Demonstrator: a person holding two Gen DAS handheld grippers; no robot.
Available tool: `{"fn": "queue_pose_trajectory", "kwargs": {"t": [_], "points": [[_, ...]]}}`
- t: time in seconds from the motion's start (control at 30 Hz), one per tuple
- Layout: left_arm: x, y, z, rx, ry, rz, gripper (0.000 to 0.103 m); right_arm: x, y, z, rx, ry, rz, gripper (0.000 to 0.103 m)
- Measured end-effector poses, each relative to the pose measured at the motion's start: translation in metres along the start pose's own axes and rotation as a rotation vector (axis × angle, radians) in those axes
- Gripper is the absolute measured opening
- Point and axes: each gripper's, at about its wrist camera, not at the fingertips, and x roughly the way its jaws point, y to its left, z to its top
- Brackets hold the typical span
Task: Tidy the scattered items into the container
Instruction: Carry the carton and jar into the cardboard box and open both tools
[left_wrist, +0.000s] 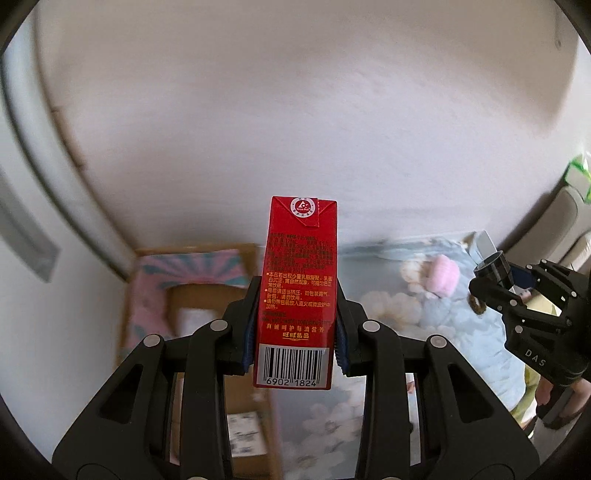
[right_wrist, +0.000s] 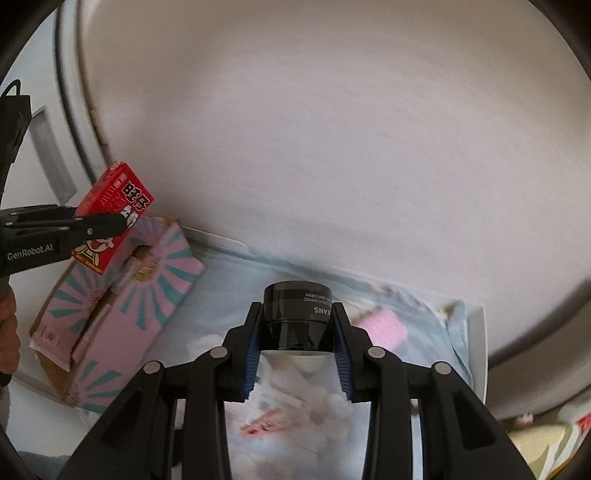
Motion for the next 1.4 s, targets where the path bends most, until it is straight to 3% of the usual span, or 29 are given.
{"fn": "queue_pose_trajectory", "kwargs": {"t": [0.37,0.67,1.0,1.13,1.4], "points": [[-0.038,0.092,-0.024,-0.09,0.012,0.097,0.03,0.005,0.108,0.063,-0.196,-0.073,0.131,0.033],[-0.045,0.14,-0.06,-0.139,0.06,0.144,0.03,0.043,0.191,0.072,-0.299,-0.009,0.264,0.032],[-0.017,0.132,-0.102,-0.174,0.152,0.091,0.03,0.106,0.246,0.048,-0.39,0.145,0.323,0.032],[-0.005,0.126,-0.125,-0.197,0.206,0.042,0.03,0.124,0.247,0.031,-0.398,0.195,0.325,0.032],[0.018,0.111,-0.15,-0.197,0.261,0.022,0.03,0.146,0.252,0.019,-0.409,0.245,0.319,0.032]]}}
